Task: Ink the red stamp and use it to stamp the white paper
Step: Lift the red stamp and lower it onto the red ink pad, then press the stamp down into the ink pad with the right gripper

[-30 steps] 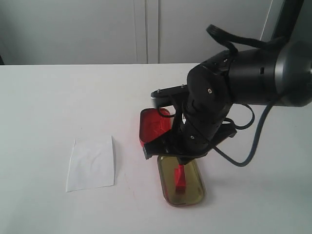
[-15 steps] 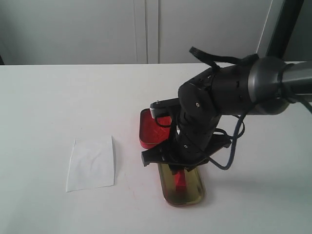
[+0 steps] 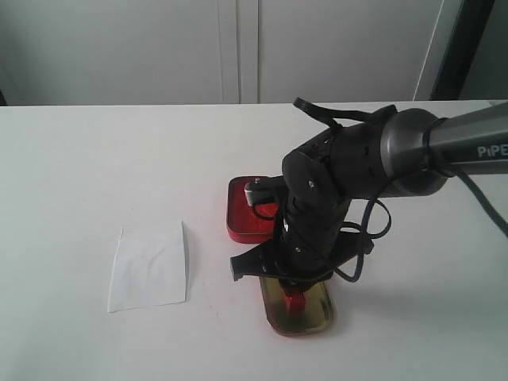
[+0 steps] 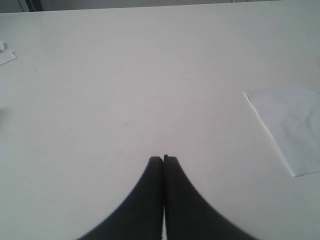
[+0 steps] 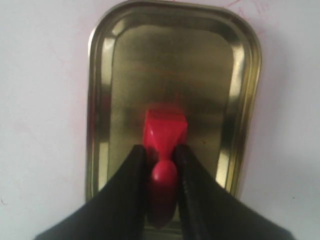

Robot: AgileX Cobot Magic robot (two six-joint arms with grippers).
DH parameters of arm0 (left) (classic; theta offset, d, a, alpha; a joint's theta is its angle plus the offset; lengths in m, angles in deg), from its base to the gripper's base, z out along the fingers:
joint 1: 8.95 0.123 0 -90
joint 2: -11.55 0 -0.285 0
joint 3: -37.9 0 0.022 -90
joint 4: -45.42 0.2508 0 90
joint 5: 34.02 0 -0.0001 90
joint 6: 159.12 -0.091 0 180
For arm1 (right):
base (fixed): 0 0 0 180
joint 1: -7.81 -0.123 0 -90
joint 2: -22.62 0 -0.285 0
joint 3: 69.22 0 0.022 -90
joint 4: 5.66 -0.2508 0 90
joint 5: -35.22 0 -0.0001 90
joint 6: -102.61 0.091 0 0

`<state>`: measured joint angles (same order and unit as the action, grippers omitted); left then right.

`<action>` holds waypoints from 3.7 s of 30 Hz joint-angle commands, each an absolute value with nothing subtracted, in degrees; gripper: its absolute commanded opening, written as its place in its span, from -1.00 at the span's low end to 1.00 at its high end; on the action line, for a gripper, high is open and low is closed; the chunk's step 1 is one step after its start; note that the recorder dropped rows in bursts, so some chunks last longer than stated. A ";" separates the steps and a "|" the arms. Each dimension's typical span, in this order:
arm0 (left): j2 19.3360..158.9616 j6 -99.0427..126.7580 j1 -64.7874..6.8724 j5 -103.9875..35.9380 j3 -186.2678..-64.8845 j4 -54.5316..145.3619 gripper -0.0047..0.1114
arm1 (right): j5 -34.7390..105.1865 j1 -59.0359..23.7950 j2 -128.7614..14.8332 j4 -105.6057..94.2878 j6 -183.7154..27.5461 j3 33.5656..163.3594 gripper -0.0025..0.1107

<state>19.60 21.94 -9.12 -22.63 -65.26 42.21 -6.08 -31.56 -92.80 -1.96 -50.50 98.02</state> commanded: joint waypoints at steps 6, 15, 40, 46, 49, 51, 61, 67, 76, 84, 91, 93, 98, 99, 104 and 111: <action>19.34 21.97 -9.05 -22.87 -64.88 41.99 -0.92 | -5.96 -31.58 -92.98 -1.62 -50.18 98.16 -0.96; 19.34 21.97 -9.05 -22.87 -64.88 41.99 -0.92 | -5.49 -31.58 -88.43 -1.62 -50.18 98.16 -0.96; 19.34 21.97 -9.05 -22.87 -64.88 41.99 -0.92 | -21.50 -25.90 -97.52 -2.42 -61.45 130.23 -0.96; 19.34 21.97 -9.05 -22.87 -64.88 41.99 -0.92 | -25.16 -25.76 -105.47 -3.40 -62.19 138.75 -0.96; 19.34 21.97 -9.05 -22.87 -64.88 41.99 -0.92 | -25.30 -25.76 -108.66 -4.79 -62.32 140.49 -0.96; 19.34 21.97 -9.05 -22.87 -64.88 41.99 -0.92 | -25.46 -25.76 -110.64 -5.97 -63.30 141.12 -0.96; 19.34 21.97 -9.05 -22.87 -64.88 41.99 -0.92 | -27.00 -25.15 -115.11 -6.18 -63.70 143.76 -0.96; 19.34 21.97 -9.05 -22.87 -64.88 41.99 -0.92 | -25.09 -25.15 -116.74 -6.06 -63.70 143.76 -0.96; 19.34 21.97 -9.05 -22.87 -64.88 41.99 -0.92 | -27.59 -25.15 -121.01 -6.06 -63.70 143.54 -0.96; 19.34 21.97 -9.05 -22.87 -64.88 41.99 -0.92 | -27.59 -25.15 -121.35 -6.06 -63.34 143.49 -0.96; 19.34 21.97 -9.05 -22.87 -64.88 41.99 -0.92 | -27.59 -25.15 -122.49 -6.06 -63.23 143.49 -0.96; 19.34 21.97 -9.05 -22.87 -64.88 41.99 -0.92 | -27.59 -25.15 -122.38 -6.06 -63.11 143.49 -0.96; 19.34 21.97 -9.05 -22.87 -64.88 41.99 -0.92 | -26.73 -25.15 -120.68 -5.66 -62.20 143.76 -0.96; 19.34 21.97 -9.05 -22.87 -64.88 41.99 -0.92 | -26.46 -25.15 -120.20 -5.66 -62.09 143.76 -0.96; 19.34 21.97 -9.05 -22.87 -64.88 41.99 -0.92 | -25.87 -25.15 -118.01 -5.66 -61.98 143.76 -0.96; 19.34 21.97 -9.05 -22.87 -64.88 41.99 -0.92 | -25.71 -25.15 -116.23 -5.66 -61.98 143.76 -0.96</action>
